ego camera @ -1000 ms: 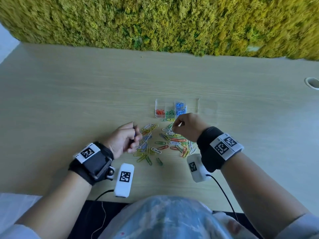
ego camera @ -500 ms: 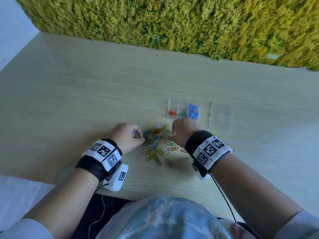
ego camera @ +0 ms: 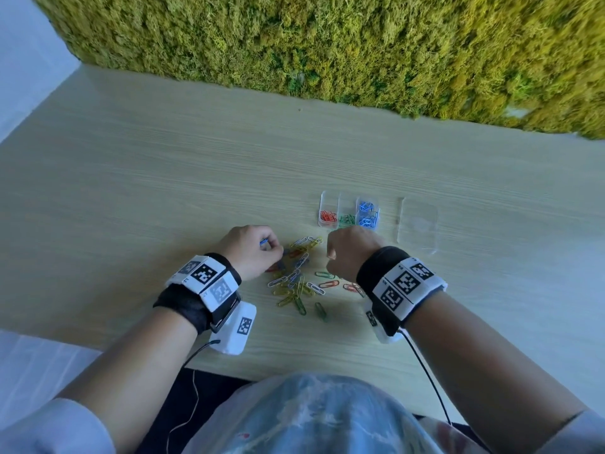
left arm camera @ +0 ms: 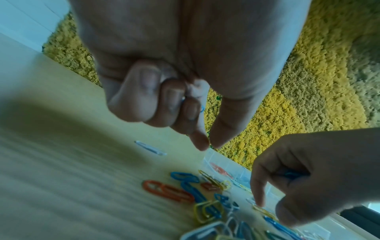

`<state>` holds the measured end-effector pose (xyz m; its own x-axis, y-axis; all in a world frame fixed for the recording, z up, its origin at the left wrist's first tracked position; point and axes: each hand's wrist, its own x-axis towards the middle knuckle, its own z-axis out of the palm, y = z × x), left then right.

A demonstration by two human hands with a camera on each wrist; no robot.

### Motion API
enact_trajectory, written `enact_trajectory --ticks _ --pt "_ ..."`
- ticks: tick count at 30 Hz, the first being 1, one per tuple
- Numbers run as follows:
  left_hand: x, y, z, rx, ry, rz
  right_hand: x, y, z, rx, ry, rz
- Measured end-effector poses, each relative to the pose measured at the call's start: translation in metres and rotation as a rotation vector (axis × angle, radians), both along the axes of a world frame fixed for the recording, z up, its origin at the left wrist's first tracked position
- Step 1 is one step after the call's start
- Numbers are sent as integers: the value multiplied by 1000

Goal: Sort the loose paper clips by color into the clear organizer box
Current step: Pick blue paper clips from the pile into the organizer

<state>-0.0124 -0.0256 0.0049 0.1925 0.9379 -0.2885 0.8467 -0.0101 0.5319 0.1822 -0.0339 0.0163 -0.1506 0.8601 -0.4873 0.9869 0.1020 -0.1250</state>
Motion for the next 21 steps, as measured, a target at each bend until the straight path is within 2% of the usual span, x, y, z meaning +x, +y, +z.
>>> enact_trajectory --ticks 7,11,14,16,18,21 --pt "8 0 -2 -51 -15 -40 5 -1 2 -33 -61 56" --pt "13 0 -1 -101 -42 -71 -1 -3 7 -36 -149 163" --pt "19 2 3 -123 -80 -76 3 -1 11 -21 -114 174" --pt "24 7 7 -142 -96 -77 11 1 11 -12 7 87" --pt "32 12 10 -161 -91 -86 20 3 9 -21 220 -92" --pt "50 21 14 -168 -60 -122 38 4 9 -97 668 -596"
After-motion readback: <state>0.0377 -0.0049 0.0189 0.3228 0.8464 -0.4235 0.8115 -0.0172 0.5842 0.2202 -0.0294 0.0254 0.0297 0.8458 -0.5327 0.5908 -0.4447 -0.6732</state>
